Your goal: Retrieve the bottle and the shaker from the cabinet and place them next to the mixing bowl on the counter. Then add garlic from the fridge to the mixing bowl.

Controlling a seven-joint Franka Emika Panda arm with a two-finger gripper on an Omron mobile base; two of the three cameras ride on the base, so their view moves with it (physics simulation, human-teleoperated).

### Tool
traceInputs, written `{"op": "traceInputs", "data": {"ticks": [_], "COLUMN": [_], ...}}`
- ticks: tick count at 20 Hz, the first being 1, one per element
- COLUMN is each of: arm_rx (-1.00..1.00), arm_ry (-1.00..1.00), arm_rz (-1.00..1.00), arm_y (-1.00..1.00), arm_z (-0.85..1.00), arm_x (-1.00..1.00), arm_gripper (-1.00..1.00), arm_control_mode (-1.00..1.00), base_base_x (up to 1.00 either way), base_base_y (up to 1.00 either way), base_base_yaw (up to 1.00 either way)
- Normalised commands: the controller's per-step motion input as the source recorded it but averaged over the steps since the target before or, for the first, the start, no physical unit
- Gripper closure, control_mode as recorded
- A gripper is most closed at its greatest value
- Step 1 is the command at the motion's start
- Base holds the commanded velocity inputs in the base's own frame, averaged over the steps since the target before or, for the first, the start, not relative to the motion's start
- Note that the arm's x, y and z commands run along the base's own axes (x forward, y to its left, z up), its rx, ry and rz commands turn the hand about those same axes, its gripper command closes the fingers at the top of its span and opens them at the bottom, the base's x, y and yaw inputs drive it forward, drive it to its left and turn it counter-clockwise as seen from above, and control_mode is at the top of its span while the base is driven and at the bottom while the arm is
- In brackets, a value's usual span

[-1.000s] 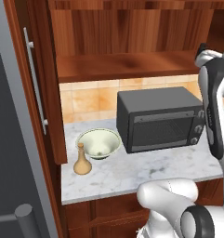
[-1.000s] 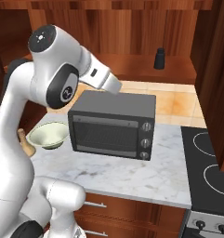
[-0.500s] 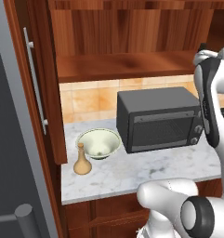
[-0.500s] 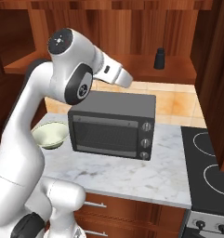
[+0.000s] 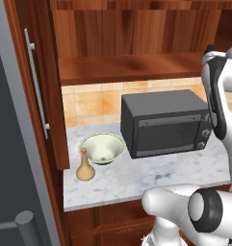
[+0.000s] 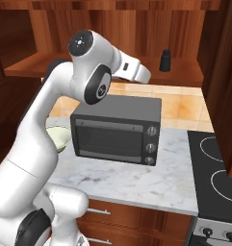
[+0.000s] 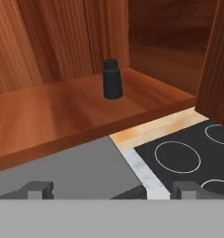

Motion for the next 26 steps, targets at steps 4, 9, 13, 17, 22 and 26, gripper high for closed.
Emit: {"op": "traceInputs", "data": {"ticks": [4,9,13,17,22,26], "arm_rx": [-0.03,0.00,0.00,0.00,0.00,0.00], "arm_ry": [0.00,0.00,0.00,0.00,0.00,0.00], "arm_rz": [0.00,0.00,0.00,0.00,0.00,0.00], "arm_y": [-0.27,-0.14,0.00,-0.02,-0.19,-0.16], "arm_z": [0.00,0.00,0.00,0.00,0.00,0.00], "arm_x": [0.15,0.22,0.40,0.41,0.39,0.34], "arm_gripper": [-1.00,-1.00,-1.00,-1.00,-1.00,-1.00], "arm_control_mode": [-1.00,-1.00,-1.00,-1.00,-1.00,-1.00], "base_base_x": [0.00,0.00,0.00,0.00,0.00,0.00], "base_base_y": [0.00,0.00,0.00,0.00,0.00,0.00], "base_base_yaw": [0.00,0.00,0.00,0.00,0.00,0.00]}}
